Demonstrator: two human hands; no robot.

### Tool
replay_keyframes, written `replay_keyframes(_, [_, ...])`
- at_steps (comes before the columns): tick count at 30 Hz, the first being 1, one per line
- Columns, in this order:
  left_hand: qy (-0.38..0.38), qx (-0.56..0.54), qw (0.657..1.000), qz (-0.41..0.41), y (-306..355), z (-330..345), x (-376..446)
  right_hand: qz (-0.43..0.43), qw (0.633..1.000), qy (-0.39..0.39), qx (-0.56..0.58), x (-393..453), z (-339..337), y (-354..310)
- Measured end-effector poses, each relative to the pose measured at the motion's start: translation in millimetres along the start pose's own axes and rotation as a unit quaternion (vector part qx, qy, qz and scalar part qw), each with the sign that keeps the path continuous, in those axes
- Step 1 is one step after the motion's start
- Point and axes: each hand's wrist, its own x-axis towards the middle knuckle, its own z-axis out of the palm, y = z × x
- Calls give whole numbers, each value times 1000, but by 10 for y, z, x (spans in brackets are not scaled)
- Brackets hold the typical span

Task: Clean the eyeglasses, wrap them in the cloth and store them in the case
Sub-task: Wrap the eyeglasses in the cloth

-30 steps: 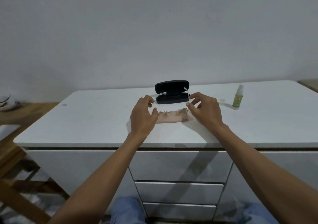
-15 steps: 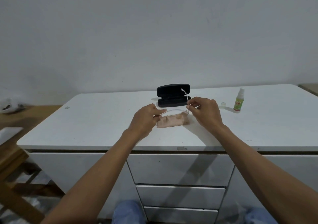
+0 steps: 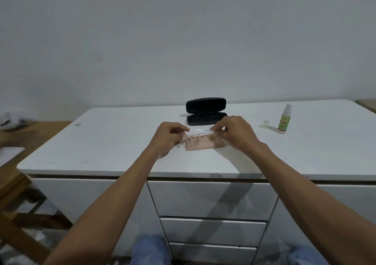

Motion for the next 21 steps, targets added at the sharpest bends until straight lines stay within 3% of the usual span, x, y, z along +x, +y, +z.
replay_keyframes(7, [-14, 15, 1000, 19, 77, 1, -43, -19, 997, -50, -58, 61, -67, -29])
replay_keyframes(11, [1, 139, 987, 83, 110, -13, -56, -29, 997, -58, -28, 21, -114, 31])
replay_keyframes(16, [-36, 260, 961, 91, 164, 1, -128, -22, 995, -98, -21, -54, -127, 68])
replay_keyframes(21, [-50, 311, 945, 87, 207, -17, -142, 13, 988, -151, -25, -45, -131, 68])
